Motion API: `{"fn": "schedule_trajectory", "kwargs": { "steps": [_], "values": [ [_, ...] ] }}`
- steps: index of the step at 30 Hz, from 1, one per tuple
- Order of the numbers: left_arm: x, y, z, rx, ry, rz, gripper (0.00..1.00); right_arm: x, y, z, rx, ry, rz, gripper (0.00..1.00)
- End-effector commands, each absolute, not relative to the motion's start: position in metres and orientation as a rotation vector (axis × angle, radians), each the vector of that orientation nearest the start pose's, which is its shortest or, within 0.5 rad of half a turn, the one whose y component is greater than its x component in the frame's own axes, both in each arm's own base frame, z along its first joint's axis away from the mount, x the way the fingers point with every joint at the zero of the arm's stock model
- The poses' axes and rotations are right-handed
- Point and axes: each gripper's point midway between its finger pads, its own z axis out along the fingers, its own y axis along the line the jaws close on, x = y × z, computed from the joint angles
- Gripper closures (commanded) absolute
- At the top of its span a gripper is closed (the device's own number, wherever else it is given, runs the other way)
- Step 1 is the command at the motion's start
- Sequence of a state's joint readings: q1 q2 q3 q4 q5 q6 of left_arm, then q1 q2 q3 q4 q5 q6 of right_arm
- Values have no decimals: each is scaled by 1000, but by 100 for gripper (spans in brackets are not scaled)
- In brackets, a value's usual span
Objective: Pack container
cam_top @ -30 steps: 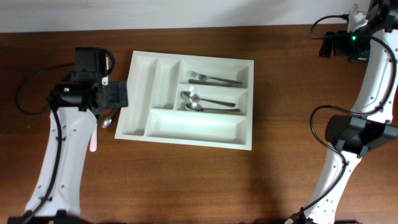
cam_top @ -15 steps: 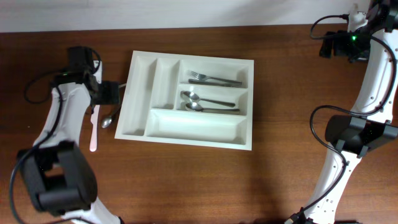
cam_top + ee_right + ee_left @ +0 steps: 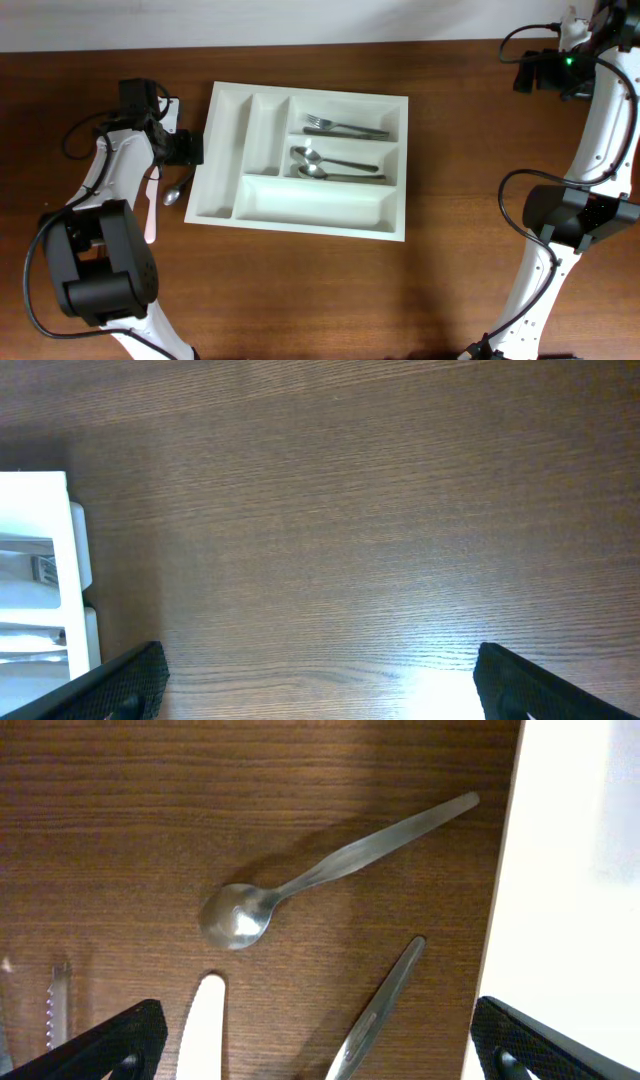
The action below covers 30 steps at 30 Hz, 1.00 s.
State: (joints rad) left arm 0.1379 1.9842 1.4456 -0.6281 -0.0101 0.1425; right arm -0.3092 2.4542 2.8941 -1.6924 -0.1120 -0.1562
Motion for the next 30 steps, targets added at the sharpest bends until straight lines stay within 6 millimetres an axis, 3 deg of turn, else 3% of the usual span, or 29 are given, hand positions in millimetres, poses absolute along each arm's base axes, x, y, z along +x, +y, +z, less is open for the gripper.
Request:
{"fn": "schedule_trajectory", "kwargs": {
  "steps": [1, 7, 14, 22, 27, 30],
  "values": [
    [463, 61, 44, 20, 2756, 57, 1, 475, -136, 222, 205, 2768, 26, 1],
    [460, 53, 26, 3, 2797, 28, 1, 475, -136, 222, 205, 2768, 26, 1],
    [470, 5, 28, 157, 2764, -3, 1, 475, -136, 222, 205, 2768, 26, 1],
    [477, -12, 41, 188, 2723, -96, 1, 475, -136, 222, 205, 2768, 26, 1],
    [491, 22, 76, 39, 2698, -2, 1, 475, -136, 222, 205, 2768, 26, 1],
    [497, 32, 98, -15, 2670, -78, 1, 475, -136, 222, 205, 2768, 26, 1]
  ]
}}
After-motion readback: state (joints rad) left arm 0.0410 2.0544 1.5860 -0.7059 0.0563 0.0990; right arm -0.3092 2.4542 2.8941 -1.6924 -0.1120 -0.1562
